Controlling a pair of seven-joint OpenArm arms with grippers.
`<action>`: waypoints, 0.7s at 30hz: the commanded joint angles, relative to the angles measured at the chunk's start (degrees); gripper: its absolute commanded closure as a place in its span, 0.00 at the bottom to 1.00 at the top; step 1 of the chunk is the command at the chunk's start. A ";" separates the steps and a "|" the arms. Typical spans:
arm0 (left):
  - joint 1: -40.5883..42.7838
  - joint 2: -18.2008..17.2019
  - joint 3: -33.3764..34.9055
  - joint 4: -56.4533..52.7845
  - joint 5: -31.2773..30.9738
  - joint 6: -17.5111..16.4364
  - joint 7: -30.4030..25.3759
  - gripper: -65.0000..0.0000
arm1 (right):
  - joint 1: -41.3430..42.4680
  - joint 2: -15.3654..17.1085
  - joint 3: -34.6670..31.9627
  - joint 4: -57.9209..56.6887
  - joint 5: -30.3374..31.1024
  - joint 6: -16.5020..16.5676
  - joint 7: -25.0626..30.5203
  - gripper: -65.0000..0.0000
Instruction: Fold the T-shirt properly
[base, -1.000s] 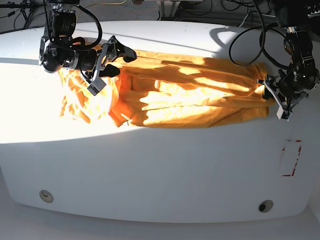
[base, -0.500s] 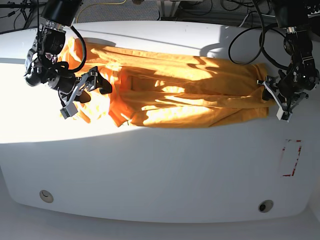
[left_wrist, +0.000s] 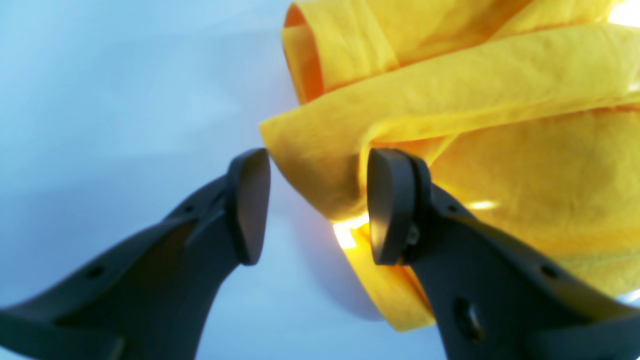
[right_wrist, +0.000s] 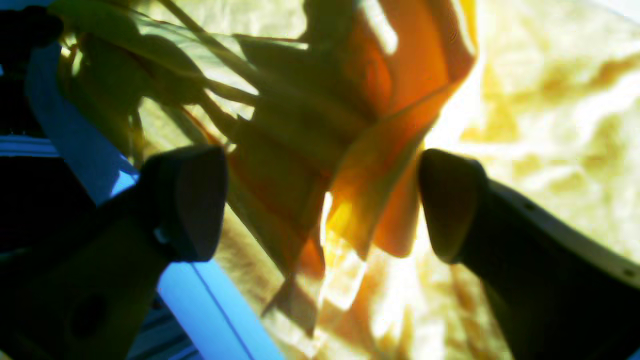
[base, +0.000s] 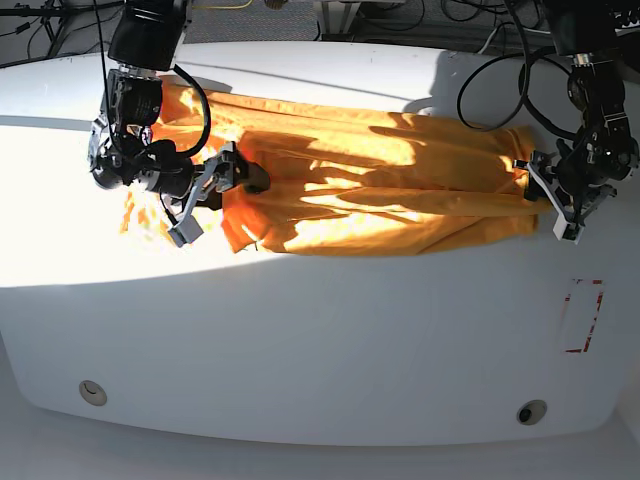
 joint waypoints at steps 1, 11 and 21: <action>-0.83 -0.98 -0.26 0.89 -0.27 0.09 -0.66 0.57 | -0.26 -1.87 -4.36 4.85 2.04 0.12 1.11 0.16; -0.91 -0.98 -0.26 1.07 -0.27 0.09 -0.66 0.57 | -4.04 -4.16 -12.98 7.57 1.95 0.12 0.76 0.25; -1.00 -0.98 -0.61 2.04 -0.62 0.09 -0.66 0.57 | -5.36 1.56 -8.76 18.30 3.89 0.12 -0.30 0.25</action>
